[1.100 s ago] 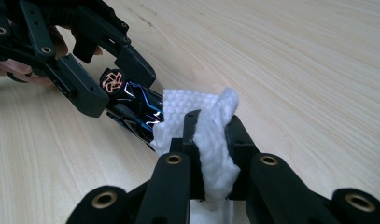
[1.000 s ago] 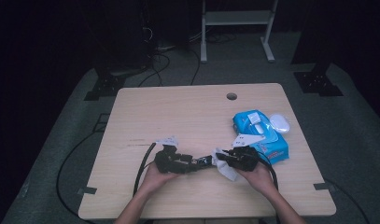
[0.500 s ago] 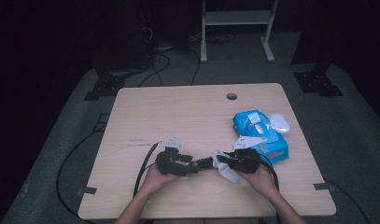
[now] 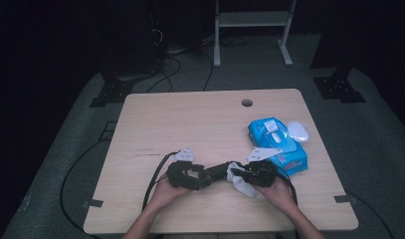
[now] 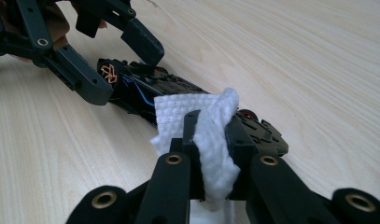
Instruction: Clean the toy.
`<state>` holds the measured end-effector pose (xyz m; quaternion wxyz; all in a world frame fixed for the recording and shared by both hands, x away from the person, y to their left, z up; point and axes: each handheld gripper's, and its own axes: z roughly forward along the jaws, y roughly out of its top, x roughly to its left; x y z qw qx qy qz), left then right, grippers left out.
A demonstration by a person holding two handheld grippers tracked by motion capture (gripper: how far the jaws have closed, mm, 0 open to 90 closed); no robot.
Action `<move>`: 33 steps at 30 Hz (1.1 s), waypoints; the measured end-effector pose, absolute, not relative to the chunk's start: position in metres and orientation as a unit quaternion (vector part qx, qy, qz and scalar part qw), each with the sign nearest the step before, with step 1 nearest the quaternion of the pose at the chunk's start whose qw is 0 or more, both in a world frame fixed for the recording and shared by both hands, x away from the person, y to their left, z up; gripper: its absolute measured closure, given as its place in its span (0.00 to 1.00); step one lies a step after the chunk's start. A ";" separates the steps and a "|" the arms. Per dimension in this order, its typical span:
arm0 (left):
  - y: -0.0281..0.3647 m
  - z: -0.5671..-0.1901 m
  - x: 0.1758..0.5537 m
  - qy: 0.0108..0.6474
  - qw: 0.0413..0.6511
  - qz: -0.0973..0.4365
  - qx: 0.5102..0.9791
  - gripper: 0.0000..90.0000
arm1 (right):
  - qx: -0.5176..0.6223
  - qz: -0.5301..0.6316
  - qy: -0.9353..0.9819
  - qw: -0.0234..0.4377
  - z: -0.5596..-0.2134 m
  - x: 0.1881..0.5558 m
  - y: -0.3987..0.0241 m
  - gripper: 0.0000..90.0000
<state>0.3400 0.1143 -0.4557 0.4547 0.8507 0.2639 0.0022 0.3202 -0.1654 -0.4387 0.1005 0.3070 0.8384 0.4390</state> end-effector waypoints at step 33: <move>0.113 -0.454 0.335 0.242 0.443 0.050 0.862 0.22 | 0.315 0.450 0.831 0.092 -0.439 0.330 -0.162 0.90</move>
